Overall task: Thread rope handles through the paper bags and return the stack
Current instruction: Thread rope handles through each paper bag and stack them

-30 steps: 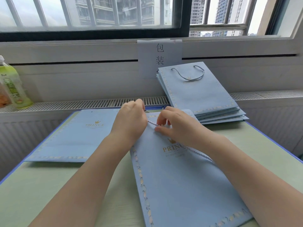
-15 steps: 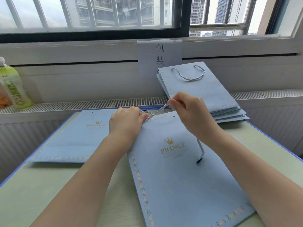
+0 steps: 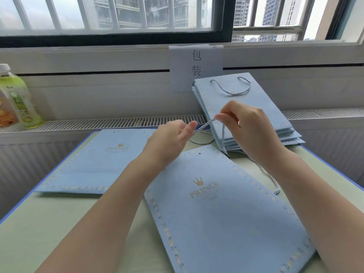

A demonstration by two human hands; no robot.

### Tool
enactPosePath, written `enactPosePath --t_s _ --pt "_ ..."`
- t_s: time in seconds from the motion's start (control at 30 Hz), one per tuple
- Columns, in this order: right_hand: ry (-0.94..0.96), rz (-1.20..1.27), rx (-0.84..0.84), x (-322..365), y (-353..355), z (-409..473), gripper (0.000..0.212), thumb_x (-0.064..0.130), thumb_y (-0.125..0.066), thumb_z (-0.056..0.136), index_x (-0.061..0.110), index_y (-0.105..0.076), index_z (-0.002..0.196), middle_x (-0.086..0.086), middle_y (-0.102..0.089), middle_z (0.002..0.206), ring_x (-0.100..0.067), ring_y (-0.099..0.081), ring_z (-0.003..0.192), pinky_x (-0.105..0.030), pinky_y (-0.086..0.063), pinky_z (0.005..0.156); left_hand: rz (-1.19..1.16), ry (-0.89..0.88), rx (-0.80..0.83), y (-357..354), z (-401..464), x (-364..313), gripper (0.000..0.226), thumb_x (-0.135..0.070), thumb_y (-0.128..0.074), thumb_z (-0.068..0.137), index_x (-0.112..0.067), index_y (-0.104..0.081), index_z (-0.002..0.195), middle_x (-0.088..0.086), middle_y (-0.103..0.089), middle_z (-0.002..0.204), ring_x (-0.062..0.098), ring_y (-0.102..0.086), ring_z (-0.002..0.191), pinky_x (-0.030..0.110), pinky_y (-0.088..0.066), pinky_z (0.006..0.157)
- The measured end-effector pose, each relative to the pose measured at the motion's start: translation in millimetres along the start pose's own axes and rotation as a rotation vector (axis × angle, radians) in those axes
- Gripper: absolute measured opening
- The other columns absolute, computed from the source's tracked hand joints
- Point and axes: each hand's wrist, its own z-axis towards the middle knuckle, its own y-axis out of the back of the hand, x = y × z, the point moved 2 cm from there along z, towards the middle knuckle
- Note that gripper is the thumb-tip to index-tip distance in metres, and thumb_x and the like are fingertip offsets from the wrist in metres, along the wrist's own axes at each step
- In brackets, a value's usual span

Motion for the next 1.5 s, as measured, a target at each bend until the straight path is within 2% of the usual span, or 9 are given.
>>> enactPosePath --t_s 0.2,0.37,0.5,0.6,0.67,0.83,1.0,1.3,1.5 --pt "-0.019 -0.059 0.159 2 -11 -3 0.016 0.024 -0.059 0.092 0.009 -0.055 0.088 0.007 -0.050 0.079 -0.024 -0.048 0.065 -0.032 -0.037 0.058 -0.466 -0.320 -0.061 -8 -9 -20 0.027 -0.017 -0.046 0.099 -0.018 -0.058 0.074 -0.010 -0.054 0.052 0.004 -0.050 0.051 0.016 -0.040 0.060" --pt "-0.174 -0.156 0.224 -16 -14 -5 0.015 0.018 -0.050 0.096 0.007 -0.058 0.090 0.000 -0.054 0.078 -0.026 -0.047 0.072 -0.031 -0.027 0.061 -0.696 -0.350 -0.117 7 -13 -24 0.040 -0.028 -0.042 0.097 -0.010 -0.060 0.067 -0.007 -0.057 0.058 0.008 -0.053 0.059 0.016 -0.041 0.059" --pt "-0.233 -0.007 0.159 -23 -15 -4 0.020 -0.004 -0.049 0.088 0.005 -0.066 0.093 -0.007 -0.067 0.082 -0.024 -0.059 0.075 -0.031 -0.045 0.067 -0.446 -0.140 -0.068 -1 -7 -13 0.043 -0.035 -0.044 0.098 -0.009 -0.073 0.078 -0.002 -0.071 0.077 0.008 -0.063 0.076 0.022 -0.048 0.073" --pt "-0.237 0.056 0.154 -18 -18 -4 0.017 -0.004 -0.055 0.085 0.007 -0.067 0.089 0.006 -0.060 0.071 -0.012 -0.053 0.067 -0.009 -0.038 0.061 0.107 -0.043 0.007 -19 -2 5 0.025 -0.026 -0.048 0.097 -0.012 -0.067 0.106 0.000 -0.066 0.106 0.018 -0.059 0.103 0.036 -0.047 0.089" --pt "-0.226 0.111 0.185 -12 -21 -5 0.016 -0.004 -0.055 0.085 0.006 -0.067 0.090 0.010 -0.056 0.068 -0.009 -0.054 0.064 -0.008 -0.039 0.061 0.210 0.027 0.098 -28 -2 14 0.028 -0.028 -0.049 0.096 -0.009 -0.063 0.112 0.003 -0.062 0.112 0.023 -0.056 0.108 0.035 -0.045 0.088" --pt "-0.172 0.176 0.307 -4 -29 -12 0.020 -0.005 -0.052 0.084 0.007 -0.067 0.091 -0.005 -0.069 0.075 -0.023 -0.065 0.072 -0.037 -0.052 0.069 0.207 0.067 0.152 -33 -1 17 0.027 -0.032 -0.056 0.092 -0.010 -0.067 0.102 0.006 -0.065 0.104 0.024 -0.057 0.100 0.035 -0.047 0.084" --pt "-0.161 0.112 0.423 0 -36 -17 0.022 0.002 -0.053 0.086 0.015 -0.070 0.093 0.007 -0.060 0.075 -0.017 -0.056 0.075 -0.035 -0.049 0.074 0.142 0.122 0.065 -21 -2 11 0.015 -0.037 -0.053 0.093 -0.022 -0.057 0.092 0.000 -0.063 0.101 0.022 -0.057 0.098 0.033 -0.044 0.080" --pt "-0.071 0.142 0.273 8 -38 -18 0.017 0.002 -0.057 0.082 0.013 -0.069 0.088 0.003 -0.064 0.084 -0.022 -0.060 0.074 -0.042 -0.050 0.066 0.031 0.142 0.035 -8 0 7 0.019 -0.028 -0.054 0.092 -0.015 -0.065 0.084 -0.008 -0.056 0.074 0.025 -0.060 0.092 0.041 -0.050 0.085" --pt "-0.027 0.119 0.214 14 -36 -19 0.012 0.007 -0.055 0.085 0.012 -0.065 0.088 0.004 -0.062 0.084 -0.024 -0.057 0.070 -0.044 -0.049 0.060 -0.076 0.181 0.080 -2 4 5 0.020 -0.017 -0.053 0.092 -0.009 -0.053 0.073 0.010 -0.042 0.072 0.021 -0.036 0.066 0.028 -0.029 0.058"
